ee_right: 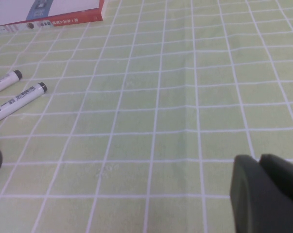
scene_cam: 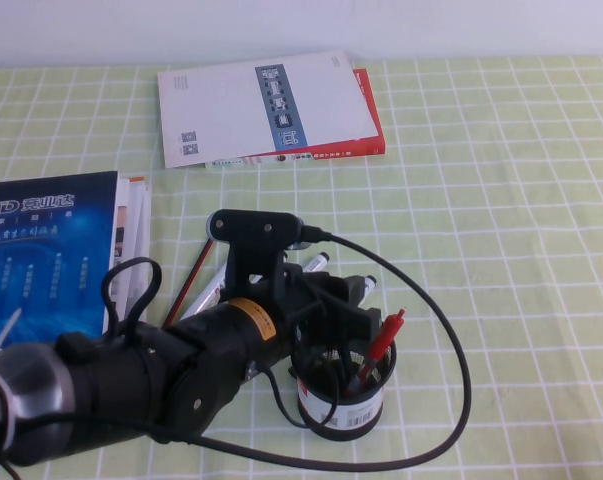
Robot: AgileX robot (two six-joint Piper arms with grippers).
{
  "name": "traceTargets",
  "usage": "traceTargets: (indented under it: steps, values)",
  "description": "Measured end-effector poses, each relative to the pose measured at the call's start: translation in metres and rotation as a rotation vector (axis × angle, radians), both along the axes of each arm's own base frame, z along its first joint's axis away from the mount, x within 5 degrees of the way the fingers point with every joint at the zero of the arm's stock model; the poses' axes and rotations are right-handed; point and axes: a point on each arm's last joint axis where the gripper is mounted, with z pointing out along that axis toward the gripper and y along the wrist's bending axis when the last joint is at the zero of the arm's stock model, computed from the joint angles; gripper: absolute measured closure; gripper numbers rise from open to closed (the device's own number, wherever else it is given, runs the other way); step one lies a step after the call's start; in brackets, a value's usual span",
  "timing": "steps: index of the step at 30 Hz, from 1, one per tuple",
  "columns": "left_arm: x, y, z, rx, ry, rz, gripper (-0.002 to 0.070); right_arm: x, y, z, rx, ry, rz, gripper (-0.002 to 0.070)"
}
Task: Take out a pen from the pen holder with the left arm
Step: Pick up the pen from the pen holder
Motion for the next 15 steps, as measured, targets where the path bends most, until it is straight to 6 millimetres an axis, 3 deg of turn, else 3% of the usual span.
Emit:
traceTargets:
  steps: [6,15]
  values:
    - [0.0000,0.0000,0.0000,0.000,0.000,0.000,0.0505,0.0000,0.0000,0.0000,0.000,0.000,0.000,0.0690]
    - [-0.0023,0.0016,0.0053,0.002,-0.001,-0.009,0.0616,0.0000,0.0000,0.0000,0.000,0.000,0.000,0.0690]
